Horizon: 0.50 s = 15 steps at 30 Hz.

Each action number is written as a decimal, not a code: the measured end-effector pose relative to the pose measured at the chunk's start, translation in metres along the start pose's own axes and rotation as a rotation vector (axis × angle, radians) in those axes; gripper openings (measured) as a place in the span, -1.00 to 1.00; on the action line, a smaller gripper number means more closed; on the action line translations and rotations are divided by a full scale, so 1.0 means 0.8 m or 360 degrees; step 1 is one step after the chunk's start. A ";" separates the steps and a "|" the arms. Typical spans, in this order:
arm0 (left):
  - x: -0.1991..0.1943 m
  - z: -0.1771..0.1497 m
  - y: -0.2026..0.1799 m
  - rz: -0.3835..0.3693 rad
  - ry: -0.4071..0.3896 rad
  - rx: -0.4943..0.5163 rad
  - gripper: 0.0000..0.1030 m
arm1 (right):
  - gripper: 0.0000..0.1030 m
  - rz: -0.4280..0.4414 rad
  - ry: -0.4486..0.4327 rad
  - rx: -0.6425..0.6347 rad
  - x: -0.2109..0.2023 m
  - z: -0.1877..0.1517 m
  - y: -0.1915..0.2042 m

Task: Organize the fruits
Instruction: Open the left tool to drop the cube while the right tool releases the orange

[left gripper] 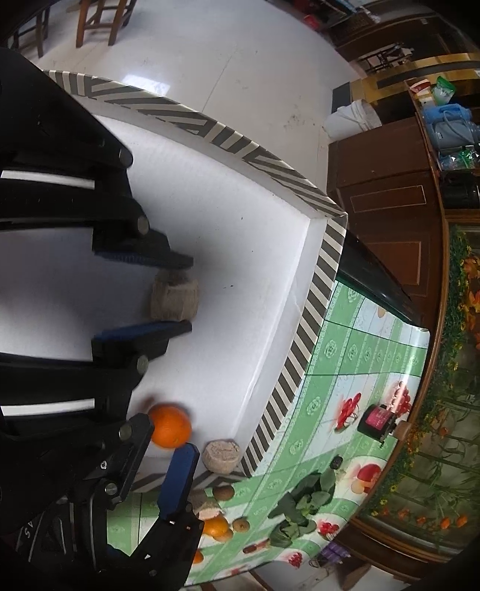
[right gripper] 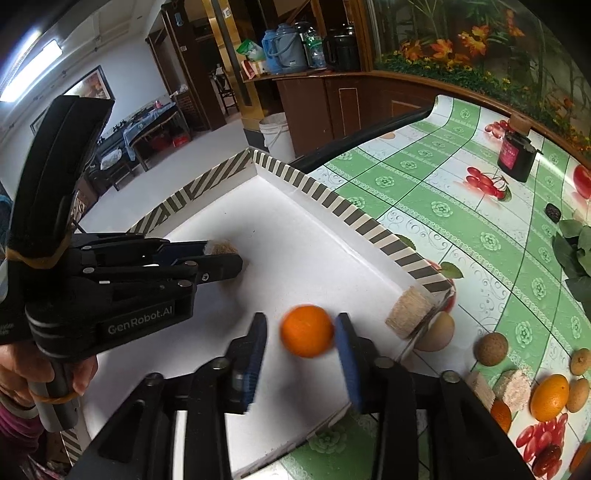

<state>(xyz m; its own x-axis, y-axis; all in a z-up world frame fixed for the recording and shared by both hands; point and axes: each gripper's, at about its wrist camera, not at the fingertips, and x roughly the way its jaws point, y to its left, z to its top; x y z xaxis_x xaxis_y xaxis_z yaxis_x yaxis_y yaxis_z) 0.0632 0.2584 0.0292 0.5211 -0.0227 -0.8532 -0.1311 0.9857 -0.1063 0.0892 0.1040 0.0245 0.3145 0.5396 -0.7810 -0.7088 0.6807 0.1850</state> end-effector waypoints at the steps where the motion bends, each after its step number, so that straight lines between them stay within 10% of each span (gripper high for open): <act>1: -0.001 -0.001 0.001 -0.0006 -0.0002 -0.0012 -0.23 | -0.22 0.0003 -0.0008 0.0002 -0.003 -0.001 0.000; 10: -0.033 -0.016 0.005 0.0030 -0.0103 -0.0050 -0.19 | -0.22 0.0073 -0.0124 0.0123 -0.050 -0.017 -0.011; 15: -0.050 -0.030 -0.002 -0.0021 -0.0144 -0.0063 0.17 | -0.22 0.0068 -0.0157 0.0160 -0.075 -0.035 -0.011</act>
<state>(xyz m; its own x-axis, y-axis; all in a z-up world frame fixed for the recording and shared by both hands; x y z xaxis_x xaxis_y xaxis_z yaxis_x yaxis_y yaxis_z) 0.0220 0.2537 0.0514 0.5966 -0.0186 -0.8024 -0.1562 0.9779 -0.1388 0.0590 0.0514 0.0531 0.3494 0.6118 -0.7096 -0.6577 0.6996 0.2794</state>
